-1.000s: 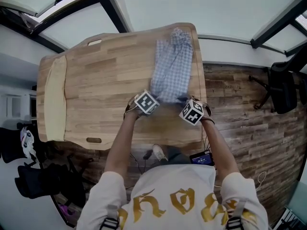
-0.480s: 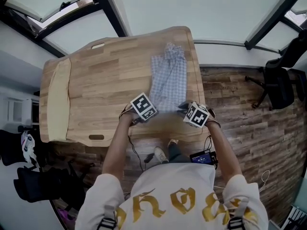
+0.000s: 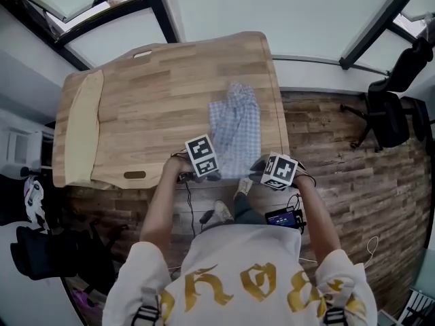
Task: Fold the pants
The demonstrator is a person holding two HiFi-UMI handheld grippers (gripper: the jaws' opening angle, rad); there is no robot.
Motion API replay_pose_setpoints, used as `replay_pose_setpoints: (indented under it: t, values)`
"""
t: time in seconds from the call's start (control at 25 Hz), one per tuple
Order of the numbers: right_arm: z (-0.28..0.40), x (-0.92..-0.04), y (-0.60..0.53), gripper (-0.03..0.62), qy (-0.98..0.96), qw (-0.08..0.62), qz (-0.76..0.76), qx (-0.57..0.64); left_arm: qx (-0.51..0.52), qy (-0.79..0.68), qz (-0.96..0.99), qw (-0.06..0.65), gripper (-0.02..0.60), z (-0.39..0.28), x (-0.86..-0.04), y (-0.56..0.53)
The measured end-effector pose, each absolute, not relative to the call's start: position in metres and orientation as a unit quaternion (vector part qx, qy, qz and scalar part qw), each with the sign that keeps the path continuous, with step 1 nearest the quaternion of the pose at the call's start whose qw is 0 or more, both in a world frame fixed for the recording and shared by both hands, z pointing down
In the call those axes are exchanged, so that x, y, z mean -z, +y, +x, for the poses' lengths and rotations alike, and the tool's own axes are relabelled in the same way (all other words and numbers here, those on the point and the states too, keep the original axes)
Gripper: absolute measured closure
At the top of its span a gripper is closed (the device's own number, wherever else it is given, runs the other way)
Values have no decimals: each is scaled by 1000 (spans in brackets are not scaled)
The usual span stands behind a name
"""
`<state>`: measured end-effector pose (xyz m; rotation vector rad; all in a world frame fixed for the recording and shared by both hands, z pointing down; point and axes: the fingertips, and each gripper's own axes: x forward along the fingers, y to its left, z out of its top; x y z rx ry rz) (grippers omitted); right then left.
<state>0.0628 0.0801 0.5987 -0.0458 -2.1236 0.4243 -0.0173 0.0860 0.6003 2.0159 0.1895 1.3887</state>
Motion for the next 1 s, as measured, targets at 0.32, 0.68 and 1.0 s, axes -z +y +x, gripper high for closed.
replay_pose_setpoints:
  t: [0.32,0.68,1.0]
  values:
    - [67,-559,120,518,-844,492,-84,-198,-533,102,782,307,494,-13,-557,106]
    - [67,-552,104,519,-823,514,-98,-222,-537,128,772,316,494,-12,-555,91]
    - [69,-539,73,519,-813,506,-125,-260,-532,139,769,326,495,-10,-544,56]
